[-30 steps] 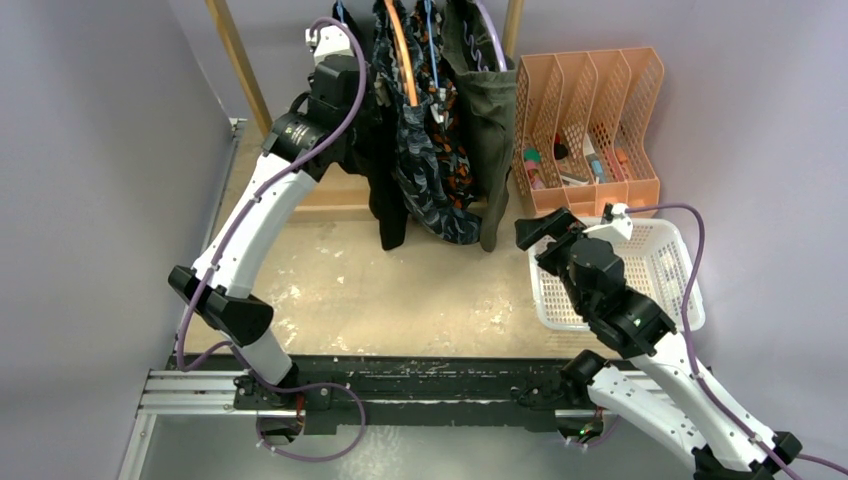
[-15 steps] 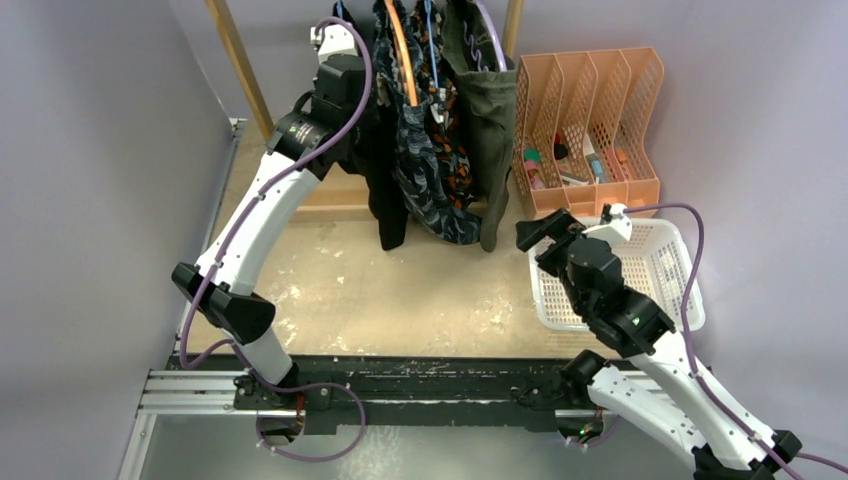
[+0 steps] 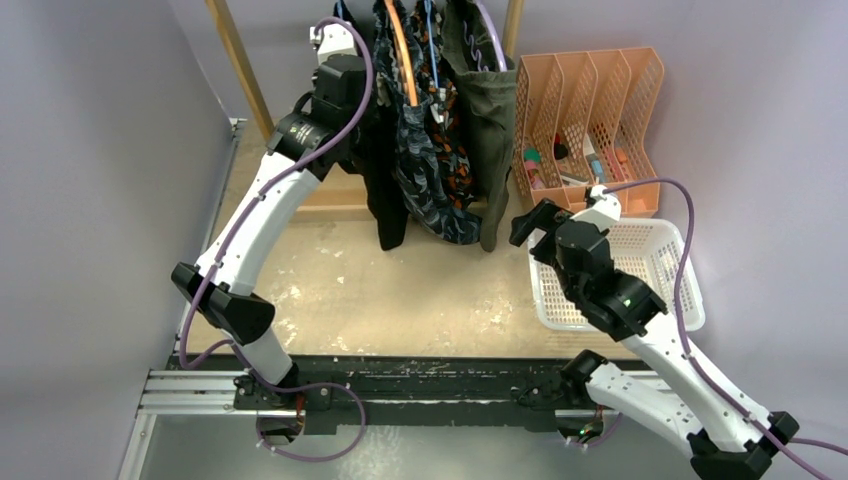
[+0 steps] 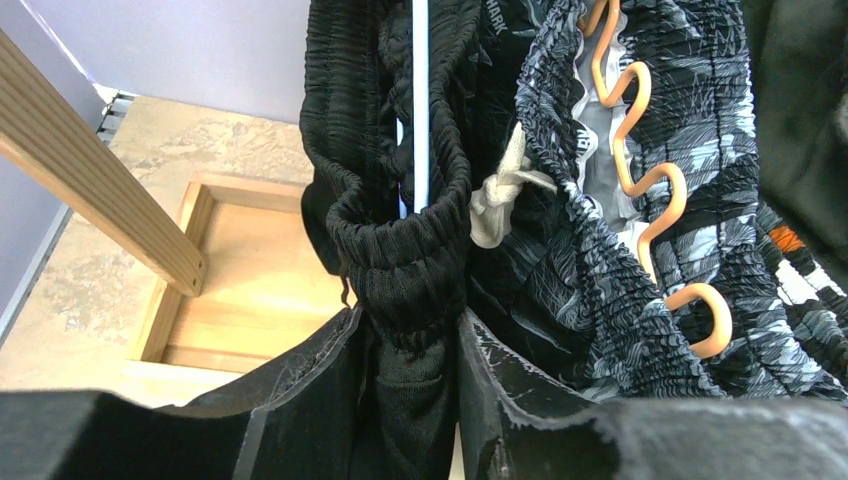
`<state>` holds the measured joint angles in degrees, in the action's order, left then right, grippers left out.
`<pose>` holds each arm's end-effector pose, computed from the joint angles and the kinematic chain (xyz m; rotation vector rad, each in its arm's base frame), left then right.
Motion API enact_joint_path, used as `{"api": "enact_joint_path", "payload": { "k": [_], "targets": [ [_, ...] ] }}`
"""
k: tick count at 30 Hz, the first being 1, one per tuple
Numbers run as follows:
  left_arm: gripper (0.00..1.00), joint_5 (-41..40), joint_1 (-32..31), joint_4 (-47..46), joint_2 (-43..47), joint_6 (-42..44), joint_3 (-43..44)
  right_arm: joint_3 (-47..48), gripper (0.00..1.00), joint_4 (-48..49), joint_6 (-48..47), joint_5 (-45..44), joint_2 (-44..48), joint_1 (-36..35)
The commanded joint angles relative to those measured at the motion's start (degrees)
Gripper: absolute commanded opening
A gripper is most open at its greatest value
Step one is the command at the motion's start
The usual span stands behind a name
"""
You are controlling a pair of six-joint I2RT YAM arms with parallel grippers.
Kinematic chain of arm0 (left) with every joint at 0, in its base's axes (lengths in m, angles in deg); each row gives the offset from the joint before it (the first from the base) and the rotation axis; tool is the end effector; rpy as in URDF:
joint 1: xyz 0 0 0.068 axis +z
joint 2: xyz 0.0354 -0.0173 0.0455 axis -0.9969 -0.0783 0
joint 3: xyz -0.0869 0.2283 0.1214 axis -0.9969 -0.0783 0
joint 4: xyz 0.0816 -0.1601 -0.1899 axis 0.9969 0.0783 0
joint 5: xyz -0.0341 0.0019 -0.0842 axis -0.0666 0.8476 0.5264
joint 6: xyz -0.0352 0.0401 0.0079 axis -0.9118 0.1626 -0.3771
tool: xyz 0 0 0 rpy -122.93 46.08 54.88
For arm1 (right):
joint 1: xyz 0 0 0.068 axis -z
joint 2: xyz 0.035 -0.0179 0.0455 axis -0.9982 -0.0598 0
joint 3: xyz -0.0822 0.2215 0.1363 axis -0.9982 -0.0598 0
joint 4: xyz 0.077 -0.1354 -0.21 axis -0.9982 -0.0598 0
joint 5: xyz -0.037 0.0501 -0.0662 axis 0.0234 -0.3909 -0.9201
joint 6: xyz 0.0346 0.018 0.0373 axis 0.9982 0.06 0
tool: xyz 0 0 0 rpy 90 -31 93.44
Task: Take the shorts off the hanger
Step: Pick up the hanger from the clothes rod.
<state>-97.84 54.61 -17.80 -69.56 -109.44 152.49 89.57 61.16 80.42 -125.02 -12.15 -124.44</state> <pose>0.3170 -0.1662 0.4797 -0.2719 1.8532 -0.0774 0.1397 0.0826 0.3524 0.5150 1.7804 0.4292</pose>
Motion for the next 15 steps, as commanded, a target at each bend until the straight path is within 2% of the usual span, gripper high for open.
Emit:
{"api": "enact_joint_path", "payload": {
  "k": [1, 3, 5, 8, 13, 15],
  "targets": [
    [0.40, 0.0, -0.1, -2.3, 1.0, 1.2, 1.1, 2.8, 0.99, -0.2, -3.2, 0.4, 0.8, 0.0],
    [0.44, -0.7, -0.1, -1.8, 0.4, 1.3, 1.4, 2.1, 0.99, 0.1, -3.5, 1.8, 1.2, -0.1],
    [0.56, -0.5, 0.1, -1.7, -0.1, 1.3, 1.3, 1.4, 0.99, 0.2, -3.2, 2.6, 1.7, 0.0],
    [0.57, 1.2, 0.5, -2.5, -0.7, 2.3, 1.2, 0.7, 1.00, 0.0, -1.5, 3.4, 2.4, 0.0],
    [0.39, 2.7, 1.4, -1.3, -1.7, 0.5, 2.0, -1.6, 1.00, 1.1, 0.5, 5.5, 3.8, 0.0],
    [0.29, 1.3, 1.5, -0.9, -1.1, 0.2, 1.6, -2.0, 0.99, 1.3, 0.4, 5.7, 3.9, 0.0]
  ]
}}
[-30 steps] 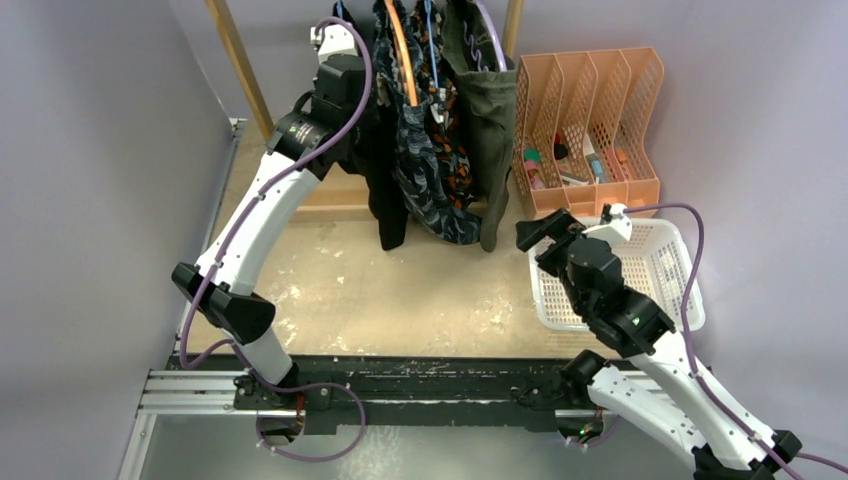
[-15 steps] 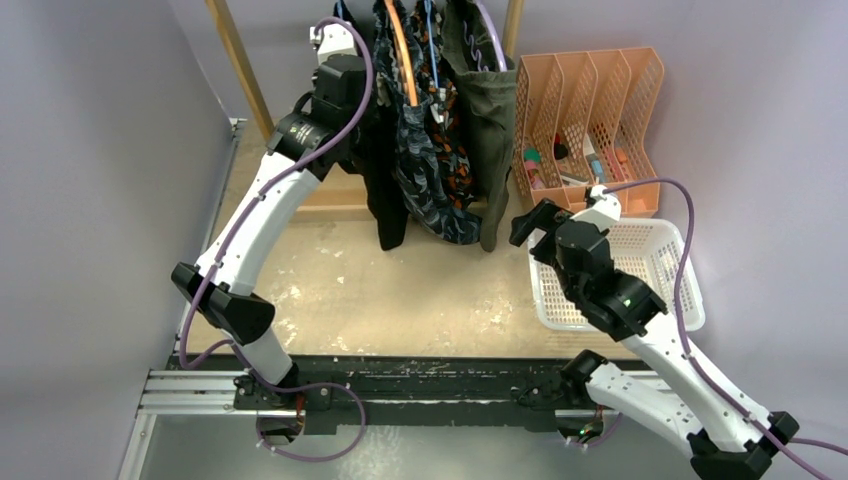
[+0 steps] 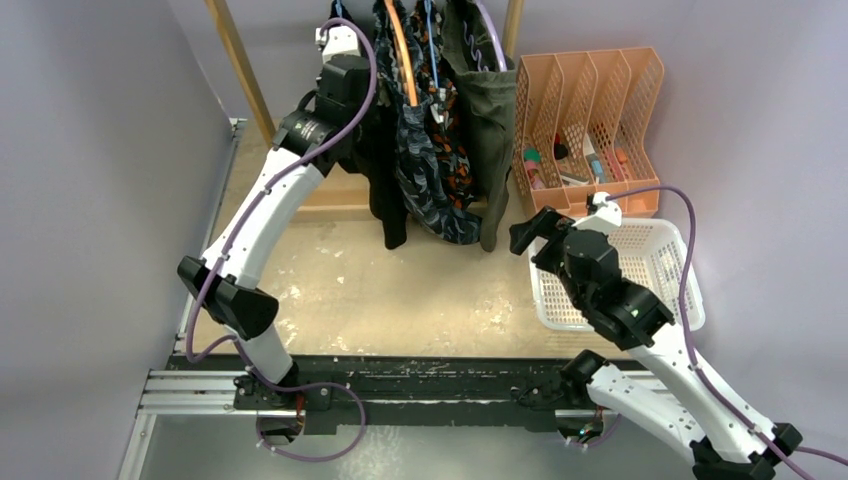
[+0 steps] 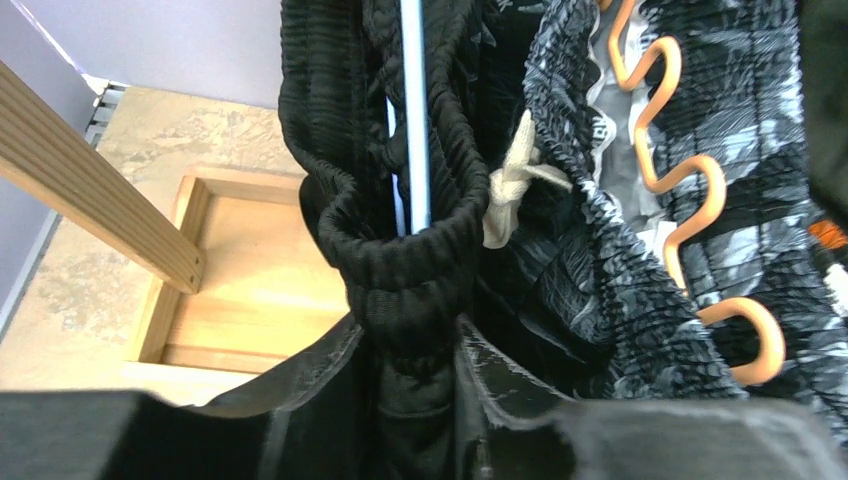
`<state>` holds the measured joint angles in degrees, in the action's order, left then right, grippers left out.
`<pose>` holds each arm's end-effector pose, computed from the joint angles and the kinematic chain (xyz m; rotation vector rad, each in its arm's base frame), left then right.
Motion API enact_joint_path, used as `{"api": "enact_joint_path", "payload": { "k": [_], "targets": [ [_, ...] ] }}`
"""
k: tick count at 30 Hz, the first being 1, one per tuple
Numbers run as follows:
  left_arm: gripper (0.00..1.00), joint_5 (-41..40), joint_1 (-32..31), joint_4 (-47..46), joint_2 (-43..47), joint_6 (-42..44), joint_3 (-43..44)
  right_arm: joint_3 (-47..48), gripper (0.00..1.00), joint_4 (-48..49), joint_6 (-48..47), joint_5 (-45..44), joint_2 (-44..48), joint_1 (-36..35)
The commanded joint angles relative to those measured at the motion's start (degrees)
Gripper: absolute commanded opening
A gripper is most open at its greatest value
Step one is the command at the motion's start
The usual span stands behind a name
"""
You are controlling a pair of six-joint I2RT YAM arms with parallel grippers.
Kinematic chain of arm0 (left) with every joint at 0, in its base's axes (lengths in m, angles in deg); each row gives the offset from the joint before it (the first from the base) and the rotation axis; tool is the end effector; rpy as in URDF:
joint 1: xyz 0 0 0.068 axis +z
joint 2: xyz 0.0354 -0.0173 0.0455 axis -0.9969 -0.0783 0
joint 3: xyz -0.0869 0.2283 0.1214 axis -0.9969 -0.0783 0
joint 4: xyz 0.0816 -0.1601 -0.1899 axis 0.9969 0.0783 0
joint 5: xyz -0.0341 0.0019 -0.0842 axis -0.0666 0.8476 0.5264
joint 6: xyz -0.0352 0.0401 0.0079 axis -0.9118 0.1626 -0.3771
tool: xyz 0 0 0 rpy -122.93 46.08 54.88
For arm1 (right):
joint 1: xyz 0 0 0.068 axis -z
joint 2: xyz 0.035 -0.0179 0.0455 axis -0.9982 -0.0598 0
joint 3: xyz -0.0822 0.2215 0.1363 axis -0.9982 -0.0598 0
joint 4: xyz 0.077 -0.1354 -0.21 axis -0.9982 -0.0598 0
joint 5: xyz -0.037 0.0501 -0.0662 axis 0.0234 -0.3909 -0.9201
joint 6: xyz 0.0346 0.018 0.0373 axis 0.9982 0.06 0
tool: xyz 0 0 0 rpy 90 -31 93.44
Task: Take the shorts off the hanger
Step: Pick up the hanger from the clothes rod.
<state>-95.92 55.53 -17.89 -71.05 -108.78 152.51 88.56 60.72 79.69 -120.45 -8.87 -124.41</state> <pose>0.3278 -0.1670 0.4708 -0.2482 1.8836 -0.0752 0.1293 0.0774 0.3531 0.4610 1.7904 0.5098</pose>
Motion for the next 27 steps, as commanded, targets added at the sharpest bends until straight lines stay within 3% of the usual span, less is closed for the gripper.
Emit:
{"api": "enact_joint_path", "payload": {
  "k": [1, 6, 11, 27],
  "targets": [
    [0.24, -1.3, 0.6, -0.9, 0.9, -0.6, 1.2, -1.0, 0.99, 1.9, 0.8, 1.1, 0.5, 0.0],
    [0.00, 5.1, 5.2, -0.5, 3.1, -4.7, 2.2, 1.2, 0.99, 1.5, -1.3, 0.7, -1.6, -0.1],
    [0.00, 12.5, 7.6, -1.8, 4.8, -5.4, 2.7, 1.6, 0.99, 3.2, -2.2, 1.8, -2.7, 0.0],
    [0.00, 10.0, 7.6, -2.1, 8.8, -2.0, 2.2, 2.4, 0.99, 5.8, -2.5, 6.3, -4.7, -0.1]
  ]
}}
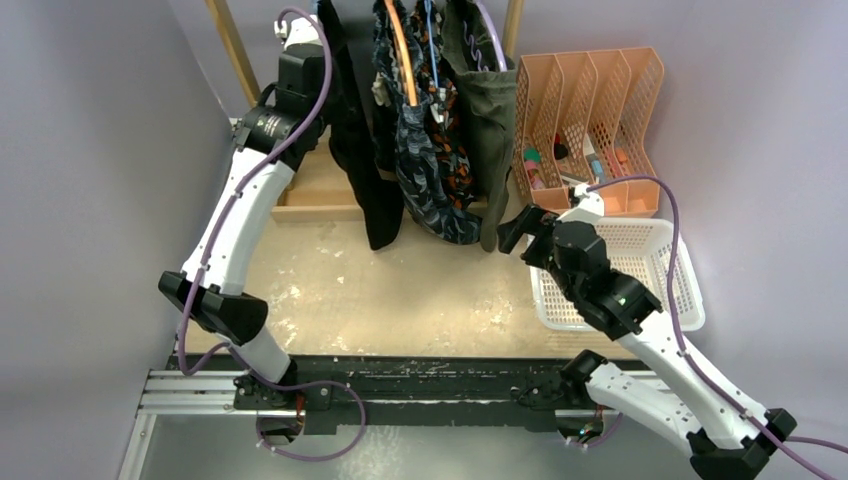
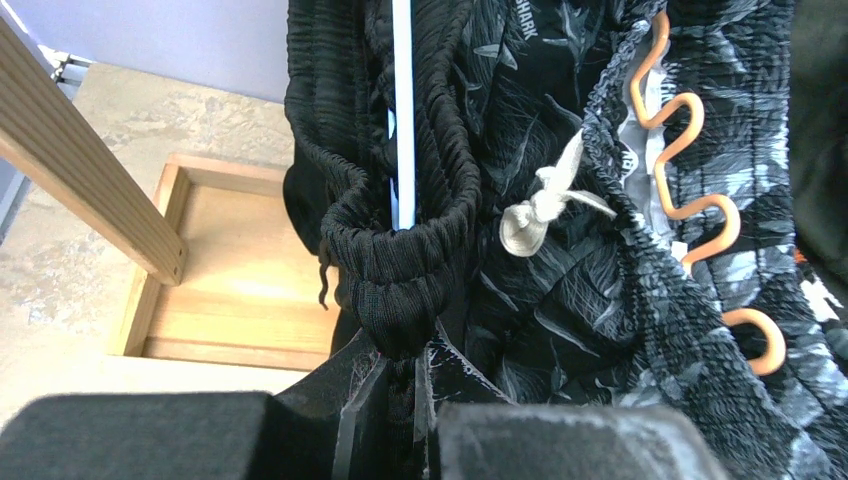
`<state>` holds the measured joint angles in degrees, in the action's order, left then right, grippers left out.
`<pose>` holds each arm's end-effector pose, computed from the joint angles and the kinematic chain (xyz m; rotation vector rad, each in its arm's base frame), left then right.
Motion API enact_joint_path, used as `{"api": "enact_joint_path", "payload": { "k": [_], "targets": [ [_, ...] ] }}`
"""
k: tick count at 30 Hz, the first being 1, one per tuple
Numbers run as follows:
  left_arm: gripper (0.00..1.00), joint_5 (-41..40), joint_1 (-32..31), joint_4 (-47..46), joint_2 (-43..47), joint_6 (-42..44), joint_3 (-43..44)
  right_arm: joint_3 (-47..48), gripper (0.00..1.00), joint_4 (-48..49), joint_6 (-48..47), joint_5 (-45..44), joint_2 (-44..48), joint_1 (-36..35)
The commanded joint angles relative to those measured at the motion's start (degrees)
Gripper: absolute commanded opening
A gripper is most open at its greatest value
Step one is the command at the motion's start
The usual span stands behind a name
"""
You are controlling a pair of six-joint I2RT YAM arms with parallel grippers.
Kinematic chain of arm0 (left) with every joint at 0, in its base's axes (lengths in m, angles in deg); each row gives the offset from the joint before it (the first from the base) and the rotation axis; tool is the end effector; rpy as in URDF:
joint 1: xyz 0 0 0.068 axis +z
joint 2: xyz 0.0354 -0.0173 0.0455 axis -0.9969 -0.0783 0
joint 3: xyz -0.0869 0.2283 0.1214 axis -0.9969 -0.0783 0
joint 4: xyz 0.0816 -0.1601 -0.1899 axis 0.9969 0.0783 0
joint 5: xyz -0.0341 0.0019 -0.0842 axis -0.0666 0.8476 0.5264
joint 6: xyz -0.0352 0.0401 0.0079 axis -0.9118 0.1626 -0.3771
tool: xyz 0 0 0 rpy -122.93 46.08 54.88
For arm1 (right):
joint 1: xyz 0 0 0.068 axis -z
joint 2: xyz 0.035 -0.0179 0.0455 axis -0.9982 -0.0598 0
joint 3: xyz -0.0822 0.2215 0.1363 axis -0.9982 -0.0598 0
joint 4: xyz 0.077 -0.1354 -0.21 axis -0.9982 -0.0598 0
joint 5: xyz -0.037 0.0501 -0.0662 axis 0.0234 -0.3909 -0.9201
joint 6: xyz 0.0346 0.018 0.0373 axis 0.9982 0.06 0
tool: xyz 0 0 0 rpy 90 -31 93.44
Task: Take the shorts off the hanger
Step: Pick up the hanger from the clothes rod.
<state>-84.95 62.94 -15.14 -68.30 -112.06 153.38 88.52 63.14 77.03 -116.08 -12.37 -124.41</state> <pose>0.3275 -0.1220 0.4859 -0.3074 1.9011 -0.2117 0.1413 0.0898 0.3483 0.3665 1.8443 0.5298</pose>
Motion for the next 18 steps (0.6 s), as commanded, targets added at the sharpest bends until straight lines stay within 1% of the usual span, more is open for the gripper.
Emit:
{"api": "enact_joint_path", "payload": {
  "k": [1, 4, 8, 13, 15, 18],
  "targets": [
    [0.00, -0.6, 0.2, -5.9, 7.1, 1.4, 0.6, 2.5, 1.00, 3.8, 0.5, 2.4, -1.5, -0.1],
    [0.00, 0.4, 0.1, -7.4, 8.5, 1.8, -0.4, 2.5, 0.99, 4.3, 1.7, 3.5, -2.2, -0.1],
    [0.00, 0.1, 0.2, -5.2, 9.0, 1.6, 1.7, 2.2, 0.99, 4.7, 2.2, 5.3, -2.2, -0.1],
    [0.00, 2.5, 0.2, -2.7, 12.2, 1.9, -0.5, 2.5, 0.99, 4.0, 1.3, 5.9, -1.1, -0.1],
    [0.00, 2.3, 0.1, -1.7, 14.9, 2.0, -4.0, 2.2, 0.99, 5.0, -0.3, 7.0, -0.3, -0.1],
    [0.00, 2.4, 0.1, -3.7, 20.5, 2.0, -11.5, 1.0, 0.99, 7.0, -0.7, 7.4, 1.3, 0.0]
  ]
}}
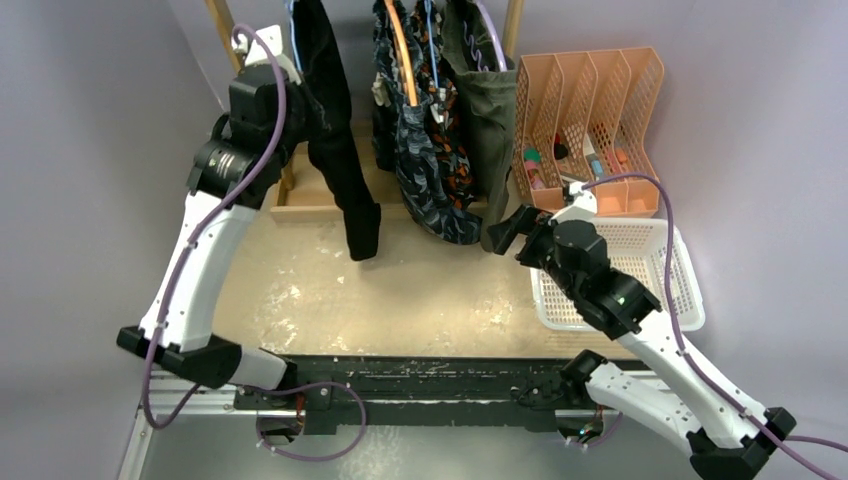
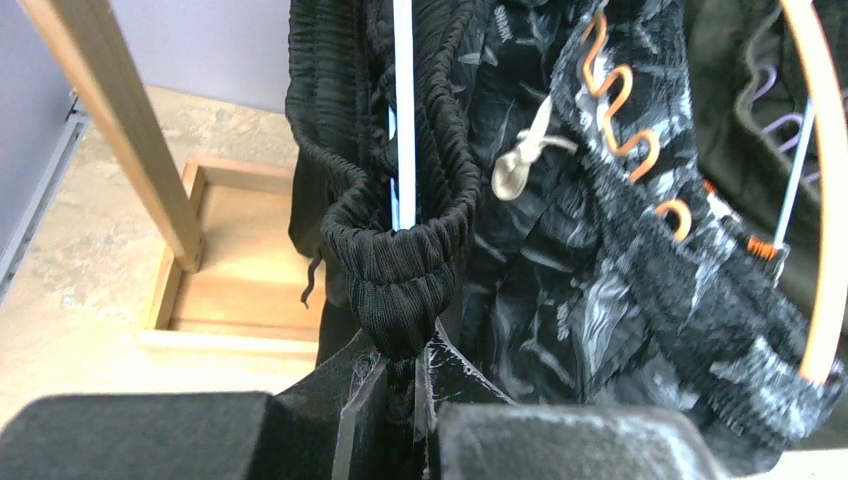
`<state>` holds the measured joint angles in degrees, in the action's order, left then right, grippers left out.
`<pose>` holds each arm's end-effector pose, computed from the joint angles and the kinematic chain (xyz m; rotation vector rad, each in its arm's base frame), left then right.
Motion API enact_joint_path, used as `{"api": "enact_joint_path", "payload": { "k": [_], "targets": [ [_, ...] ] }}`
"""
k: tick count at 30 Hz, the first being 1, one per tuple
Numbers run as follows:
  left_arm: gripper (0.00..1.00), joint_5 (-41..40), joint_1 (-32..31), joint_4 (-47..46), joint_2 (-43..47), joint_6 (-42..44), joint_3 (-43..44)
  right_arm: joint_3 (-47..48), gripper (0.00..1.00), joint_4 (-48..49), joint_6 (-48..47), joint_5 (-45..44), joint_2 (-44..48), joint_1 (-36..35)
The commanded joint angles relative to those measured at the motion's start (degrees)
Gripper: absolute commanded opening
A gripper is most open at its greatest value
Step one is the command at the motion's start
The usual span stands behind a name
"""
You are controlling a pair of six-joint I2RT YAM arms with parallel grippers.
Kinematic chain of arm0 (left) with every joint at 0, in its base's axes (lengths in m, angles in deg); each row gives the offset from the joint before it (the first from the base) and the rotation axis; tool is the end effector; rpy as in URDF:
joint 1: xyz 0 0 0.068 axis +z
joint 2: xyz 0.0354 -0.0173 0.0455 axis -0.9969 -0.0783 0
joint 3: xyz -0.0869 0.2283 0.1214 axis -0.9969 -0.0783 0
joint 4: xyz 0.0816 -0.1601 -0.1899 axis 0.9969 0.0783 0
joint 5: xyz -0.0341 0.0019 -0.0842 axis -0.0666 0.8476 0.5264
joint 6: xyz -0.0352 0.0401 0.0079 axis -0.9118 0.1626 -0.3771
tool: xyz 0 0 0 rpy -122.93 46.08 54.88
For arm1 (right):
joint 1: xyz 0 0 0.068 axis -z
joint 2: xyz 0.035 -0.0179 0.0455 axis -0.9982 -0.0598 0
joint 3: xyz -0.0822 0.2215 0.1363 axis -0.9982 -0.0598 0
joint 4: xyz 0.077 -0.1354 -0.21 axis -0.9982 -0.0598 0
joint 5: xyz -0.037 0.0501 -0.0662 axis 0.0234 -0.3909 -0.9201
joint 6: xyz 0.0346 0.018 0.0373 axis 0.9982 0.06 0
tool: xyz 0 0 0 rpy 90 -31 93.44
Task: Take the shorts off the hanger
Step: Pick up the hanger from the clothes rod.
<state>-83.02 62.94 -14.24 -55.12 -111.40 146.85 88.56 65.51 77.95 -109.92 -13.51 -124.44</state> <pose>0.2575 -0.0941 0.5175 -0.2852 1.8174 -0.2805 0.1449 0.0972 0.3493 0.3138 1.8634 0.6475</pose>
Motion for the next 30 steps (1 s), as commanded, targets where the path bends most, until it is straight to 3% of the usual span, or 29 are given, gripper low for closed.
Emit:
{"api": "enact_joint_path", "payload": {
  "k": [1, 14, 24, 30],
  "targets": [
    [0.00, 0.6, 0.1, -4.8, 9.0, 1.4, -6.7, 0.4, 0.99, 5.7, -1.8, 1.6, 2.9, 0.0],
    [0.00, 2.6, 0.1, -5.2, 24.6, 1.0, -25.2, 0.9, 0.99, 13.7, -5.8, 10.1, -1.0, 0.0],
    [0.00, 3.8, 0.1, -2.8, 28.2, -2.2, -31.0, -0.6, 0.99, 18.7, -5.5, 15.3, -1.8, -0.1],
    [0.00, 9.0, 0.1, 1.5, 29.9, -2.7, -32.1, 0.7, 1.00, 24.1, -11.0, 25.7, -2.0, -0.1]
  ]
}}
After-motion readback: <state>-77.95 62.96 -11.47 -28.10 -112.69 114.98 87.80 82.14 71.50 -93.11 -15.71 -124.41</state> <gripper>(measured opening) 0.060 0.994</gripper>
